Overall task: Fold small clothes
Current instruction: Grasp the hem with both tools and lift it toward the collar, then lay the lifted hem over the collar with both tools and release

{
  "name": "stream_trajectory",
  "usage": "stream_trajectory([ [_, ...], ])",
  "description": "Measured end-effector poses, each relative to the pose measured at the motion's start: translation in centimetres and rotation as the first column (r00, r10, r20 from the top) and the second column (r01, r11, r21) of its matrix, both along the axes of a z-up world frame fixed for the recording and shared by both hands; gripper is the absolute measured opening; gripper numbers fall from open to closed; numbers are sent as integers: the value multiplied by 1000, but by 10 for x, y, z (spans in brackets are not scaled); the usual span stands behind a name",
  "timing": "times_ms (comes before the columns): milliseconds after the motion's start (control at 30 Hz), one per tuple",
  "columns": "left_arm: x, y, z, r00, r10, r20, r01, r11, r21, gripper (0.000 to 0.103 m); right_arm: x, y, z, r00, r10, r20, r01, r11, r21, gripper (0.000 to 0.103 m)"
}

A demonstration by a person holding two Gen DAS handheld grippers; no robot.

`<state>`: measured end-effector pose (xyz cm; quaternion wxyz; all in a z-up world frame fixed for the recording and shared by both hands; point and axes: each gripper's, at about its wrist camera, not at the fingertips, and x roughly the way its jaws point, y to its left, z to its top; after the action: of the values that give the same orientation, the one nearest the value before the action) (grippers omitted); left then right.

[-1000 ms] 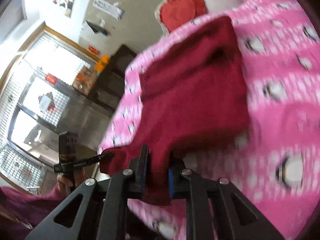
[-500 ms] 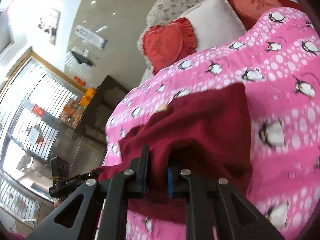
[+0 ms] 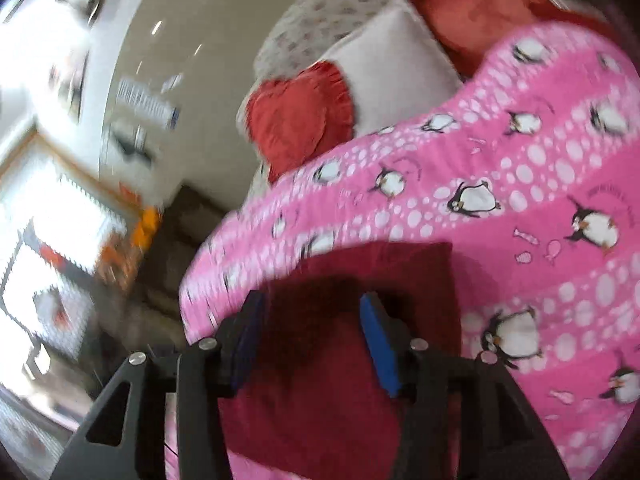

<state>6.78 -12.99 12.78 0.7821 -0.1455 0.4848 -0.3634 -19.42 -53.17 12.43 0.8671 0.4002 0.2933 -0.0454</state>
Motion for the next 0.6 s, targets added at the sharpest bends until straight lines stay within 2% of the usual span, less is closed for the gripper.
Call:
stream_trajectory([
  [67,3,4,6,999,27,26,-27,1000,10,34,3,21,-1,996,87,-23,-89,994,-70,54],
  [167,-6,-1,6,997,12,70,-14,1000,28,34,31,56,-10,973,192,-131,-215,957,-197,54],
  [200,-11,-5,4,997,3,76,-6,999,36,34,39,61,-14,969,191,-156,-224,946,-233,53],
  [267,-18,-18,-9,998,-25,66,21,997,70,34,63,57,-20,974,112,-198,-171,934,-313,53],
  [300,-19,-23,-15,998,-28,59,23,996,88,34,70,48,-24,978,72,-198,-134,938,-320,53],
  [367,-18,-40,-34,999,-23,39,16,987,159,34,85,24,-37,981,2,-196,-52,966,-252,49],
  [433,-7,-52,-53,1000,11,12,-13,975,222,34,94,5,-44,982,-71,-178,27,971,-237,45],
  [533,14,-55,-71,997,59,-57,-44,971,235,34,93,-10,-45,983,-104,-152,72,976,-204,45],
  [600,14,-51,-70,996,67,-63,-52,974,223,34,84,-12,-39,983,-96,-157,65,979,-191,45],
])
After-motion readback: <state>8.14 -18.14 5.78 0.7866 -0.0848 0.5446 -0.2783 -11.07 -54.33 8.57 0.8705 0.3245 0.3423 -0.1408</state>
